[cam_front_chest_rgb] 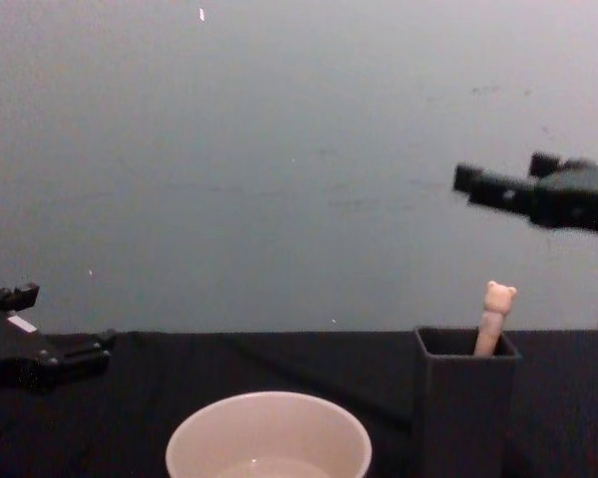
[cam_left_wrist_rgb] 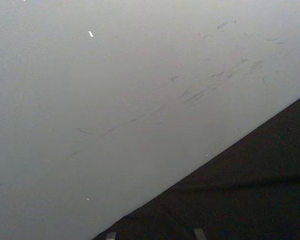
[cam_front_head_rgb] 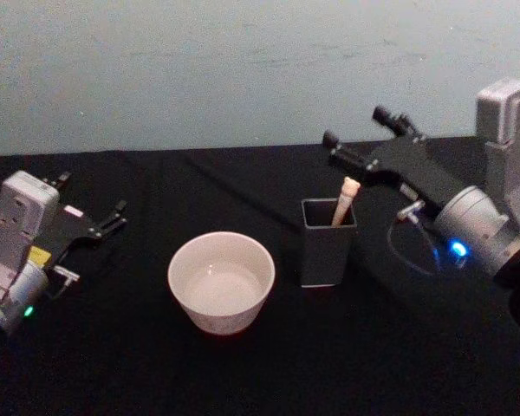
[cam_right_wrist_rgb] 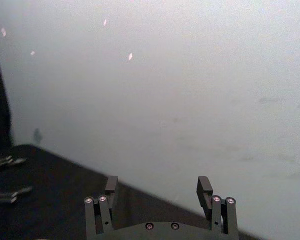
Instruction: Pick up the stirring spoon with one hand, stir inside the cup, then place it back in its original position.
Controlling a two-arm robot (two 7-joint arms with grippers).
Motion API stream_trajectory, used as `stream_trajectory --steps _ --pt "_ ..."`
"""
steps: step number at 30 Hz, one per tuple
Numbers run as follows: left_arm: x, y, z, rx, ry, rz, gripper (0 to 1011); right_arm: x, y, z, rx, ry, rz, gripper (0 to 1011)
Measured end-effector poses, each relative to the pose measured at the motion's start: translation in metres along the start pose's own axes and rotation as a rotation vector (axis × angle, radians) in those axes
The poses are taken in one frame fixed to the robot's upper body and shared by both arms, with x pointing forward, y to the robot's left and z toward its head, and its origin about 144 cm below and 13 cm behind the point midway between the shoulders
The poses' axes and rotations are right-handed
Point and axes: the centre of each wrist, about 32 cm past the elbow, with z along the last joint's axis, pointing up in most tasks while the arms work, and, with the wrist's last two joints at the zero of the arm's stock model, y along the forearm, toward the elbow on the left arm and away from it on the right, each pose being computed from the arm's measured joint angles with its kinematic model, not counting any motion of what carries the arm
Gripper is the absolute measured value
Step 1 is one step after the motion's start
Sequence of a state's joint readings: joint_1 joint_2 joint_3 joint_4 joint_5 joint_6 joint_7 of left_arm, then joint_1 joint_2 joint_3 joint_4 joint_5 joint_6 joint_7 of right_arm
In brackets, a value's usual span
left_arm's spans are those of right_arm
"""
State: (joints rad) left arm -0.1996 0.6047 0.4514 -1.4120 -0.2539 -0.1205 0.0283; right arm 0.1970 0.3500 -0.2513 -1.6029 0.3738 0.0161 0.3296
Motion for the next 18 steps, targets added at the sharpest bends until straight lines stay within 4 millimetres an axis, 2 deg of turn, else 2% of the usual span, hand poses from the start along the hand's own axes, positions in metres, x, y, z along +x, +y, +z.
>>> stream_trajectory --steps 4,9,18 --pt "0.0 0.0 0.0 0.0 0.0 0.0 1001 0.011 -0.002 0.008 0.026 -0.038 -0.047 1002" --pt "0.0 0.0 0.0 0.0 0.0 0.0 1001 0.022 -0.006 0.004 -0.003 -0.091 -0.115 1002" --pt "0.0 0.0 0.0 0.0 0.0 0.0 1001 0.027 -0.017 -0.025 -0.114 -0.111 -0.174 1002"
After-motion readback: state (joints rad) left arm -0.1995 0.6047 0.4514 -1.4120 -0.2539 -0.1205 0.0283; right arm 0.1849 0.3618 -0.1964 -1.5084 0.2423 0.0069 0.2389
